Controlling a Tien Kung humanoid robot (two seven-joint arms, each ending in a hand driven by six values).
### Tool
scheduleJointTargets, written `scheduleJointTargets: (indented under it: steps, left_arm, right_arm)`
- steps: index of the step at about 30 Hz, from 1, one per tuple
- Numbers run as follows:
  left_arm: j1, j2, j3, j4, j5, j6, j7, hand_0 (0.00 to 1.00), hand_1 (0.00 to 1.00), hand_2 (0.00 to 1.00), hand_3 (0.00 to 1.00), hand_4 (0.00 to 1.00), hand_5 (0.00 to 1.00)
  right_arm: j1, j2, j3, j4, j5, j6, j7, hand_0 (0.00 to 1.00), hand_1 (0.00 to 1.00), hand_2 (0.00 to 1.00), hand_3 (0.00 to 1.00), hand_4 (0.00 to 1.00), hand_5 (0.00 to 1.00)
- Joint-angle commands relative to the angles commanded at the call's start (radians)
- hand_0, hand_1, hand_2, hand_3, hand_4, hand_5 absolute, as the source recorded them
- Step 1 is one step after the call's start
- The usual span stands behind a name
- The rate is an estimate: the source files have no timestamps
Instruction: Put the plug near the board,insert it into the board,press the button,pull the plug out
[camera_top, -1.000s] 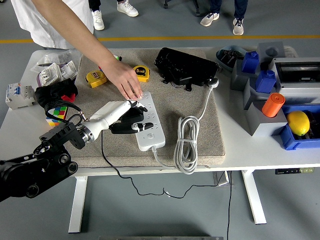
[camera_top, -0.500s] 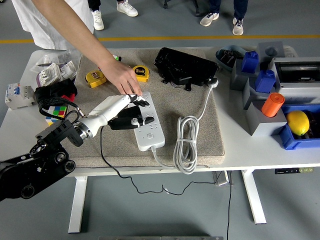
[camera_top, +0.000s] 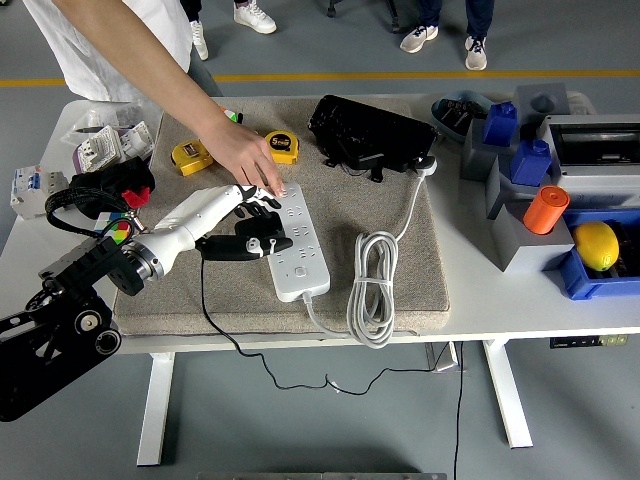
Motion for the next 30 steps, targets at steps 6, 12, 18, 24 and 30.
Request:
scheduleJointTargets:
  steps: [6, 12, 18, 24, 30]
  left_arm:
    - [0.012, 0.012, -0.049, -0.078, -0.031, -0.163, 0.170, 0.082, 0.163, 0.275, 0.906, 0.607, 0.002]
    - [-0.013, 0.000, -0.039, -0.088, -0.064, -0.288, 0.306, 0.053, 0.122, 0.232, 0.930, 0.609, 0.002]
    - [-0.041, -0.014, -0.001, -0.092, -0.080, -0.335, 0.336, 0.048, 0.127, 0.227, 0.957, 0.591, 0.002]
    - [-0.075, -0.015, 0.042, -0.091, -0.094, -0.353, 0.322, 0.044, 0.127, 0.227, 0.951, 0.595, 0.002]
    - [-0.117, -0.035, 0.103, -0.042, -0.092, -0.341, 0.293, 0.043, 0.127, 0.227, 0.940, 0.595, 0.002]
  right_arm:
    - [0.000, 0.000, 0.002, -0.001, -0.001, 0.000, 0.000, 0.696, 0.699, 0.675, 0.574, 0.998, 0.516]
    - [0.000, -0.002, 0.000, 0.000, -0.001, 0.000, 0.000, 0.696, 0.699, 0.675, 0.574, 0.998, 0.516]
    - [0.001, -0.002, -0.004, 0.000, 0.001, 0.001, 0.000, 0.696, 0.698, 0.675, 0.573, 0.998, 0.516]
    - [0.003, -0.006, -0.010, 0.000, 0.002, 0.001, 0.000, 0.696, 0.698, 0.675, 0.574, 0.998, 0.516]
    - [0.008, -0.010, -0.015, 0.002, 0.003, 0.001, 0.000, 0.697, 0.698, 0.675, 0.574, 0.998, 0.516]
